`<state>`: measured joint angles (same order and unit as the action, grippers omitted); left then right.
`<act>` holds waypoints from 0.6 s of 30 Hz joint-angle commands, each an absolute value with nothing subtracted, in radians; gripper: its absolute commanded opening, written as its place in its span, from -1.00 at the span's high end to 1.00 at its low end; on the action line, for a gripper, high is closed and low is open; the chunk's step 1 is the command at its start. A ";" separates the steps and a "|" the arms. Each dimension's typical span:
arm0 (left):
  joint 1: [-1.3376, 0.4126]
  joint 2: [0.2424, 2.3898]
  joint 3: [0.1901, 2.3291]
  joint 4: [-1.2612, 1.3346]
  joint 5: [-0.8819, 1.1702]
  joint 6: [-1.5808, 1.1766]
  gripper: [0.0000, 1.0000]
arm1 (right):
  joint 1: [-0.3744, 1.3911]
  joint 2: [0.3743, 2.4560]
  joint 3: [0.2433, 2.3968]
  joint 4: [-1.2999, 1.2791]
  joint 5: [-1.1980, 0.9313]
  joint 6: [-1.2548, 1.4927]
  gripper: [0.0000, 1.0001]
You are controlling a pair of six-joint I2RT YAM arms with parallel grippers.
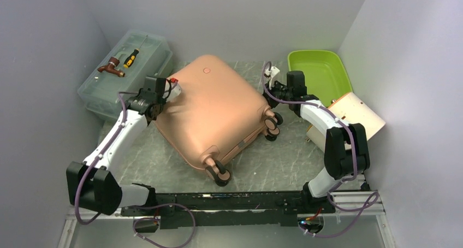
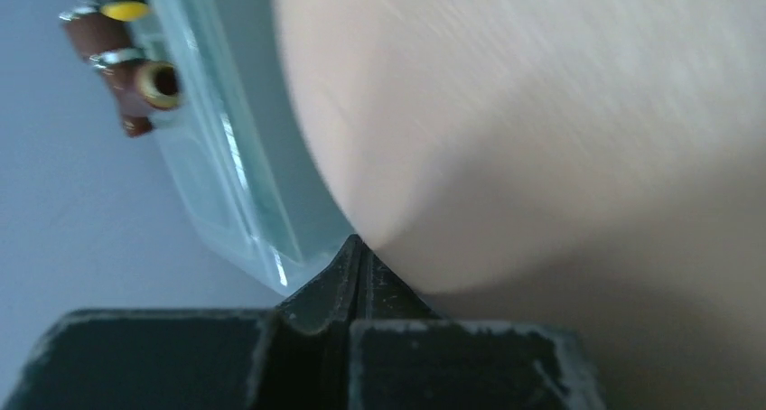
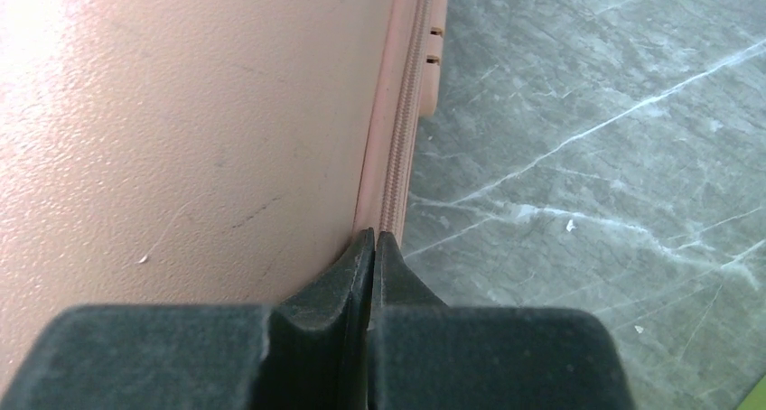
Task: Open, take out, and arrange the luggage
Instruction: Adjust the luggage at the center of the board.
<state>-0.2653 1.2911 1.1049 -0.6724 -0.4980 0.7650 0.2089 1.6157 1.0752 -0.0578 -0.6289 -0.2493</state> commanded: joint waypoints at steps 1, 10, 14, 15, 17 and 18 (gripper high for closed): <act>-0.322 1.470 1.099 -0.420 -0.264 0.746 1.00 | 0.342 1.534 1.014 -0.183 -0.868 -0.290 1.00; -0.425 1.685 1.283 -0.425 -0.138 0.701 1.00 | 0.401 1.425 0.941 -0.284 -0.902 -0.353 1.00; -0.453 1.744 1.330 -0.443 -0.073 0.669 1.00 | 0.402 1.391 0.910 -0.288 -0.918 -0.360 1.00; -0.458 1.757 1.338 -0.445 -0.054 0.662 1.00 | 0.403 1.384 0.901 -0.291 -0.929 -0.362 1.00; -0.473 1.786 1.354 -0.451 -0.032 0.654 1.00 | 0.410 1.374 0.887 -0.303 -0.948 -0.368 1.00; -0.482 1.797 1.362 -0.456 -0.022 0.652 1.00 | 0.413 1.370 0.880 -0.308 -0.955 -0.374 1.00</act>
<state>-0.4316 1.6791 1.4113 -0.1833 -0.2516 0.7666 0.3035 1.3972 0.9222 -0.2119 -0.6209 -0.3313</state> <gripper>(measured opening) 0.004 0.008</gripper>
